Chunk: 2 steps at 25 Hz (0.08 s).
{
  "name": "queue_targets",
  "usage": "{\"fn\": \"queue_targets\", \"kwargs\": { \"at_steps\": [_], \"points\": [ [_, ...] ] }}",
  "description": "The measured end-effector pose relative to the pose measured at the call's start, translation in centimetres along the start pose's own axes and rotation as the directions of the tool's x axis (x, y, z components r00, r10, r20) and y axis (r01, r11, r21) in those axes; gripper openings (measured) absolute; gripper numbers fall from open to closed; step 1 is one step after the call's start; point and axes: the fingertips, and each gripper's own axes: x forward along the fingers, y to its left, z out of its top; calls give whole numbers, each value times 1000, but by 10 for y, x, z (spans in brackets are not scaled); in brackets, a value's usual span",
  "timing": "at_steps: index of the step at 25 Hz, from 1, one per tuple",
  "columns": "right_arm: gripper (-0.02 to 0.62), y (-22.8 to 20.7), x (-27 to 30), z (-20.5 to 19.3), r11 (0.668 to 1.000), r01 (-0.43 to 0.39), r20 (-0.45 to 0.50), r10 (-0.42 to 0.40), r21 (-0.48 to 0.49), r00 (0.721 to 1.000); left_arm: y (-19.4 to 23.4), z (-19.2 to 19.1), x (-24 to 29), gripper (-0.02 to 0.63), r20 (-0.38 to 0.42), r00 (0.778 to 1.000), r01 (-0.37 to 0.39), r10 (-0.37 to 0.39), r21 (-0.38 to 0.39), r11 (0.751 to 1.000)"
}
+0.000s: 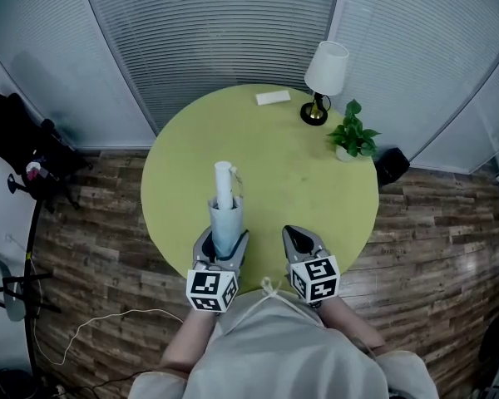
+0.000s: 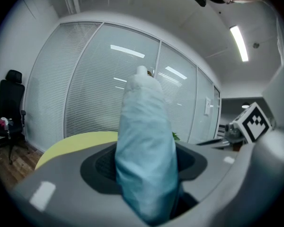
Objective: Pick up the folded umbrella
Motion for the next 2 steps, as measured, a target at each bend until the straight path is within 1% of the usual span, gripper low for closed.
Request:
{"fn": "queue_targets", "kwargs": {
  "at_steps": [2],
  "points": [
    [-1,-1,0,1,1000,7,3,-7,2,1000,0,1,0,291,3,1000,6,-6,-2,1000]
  ]
}}
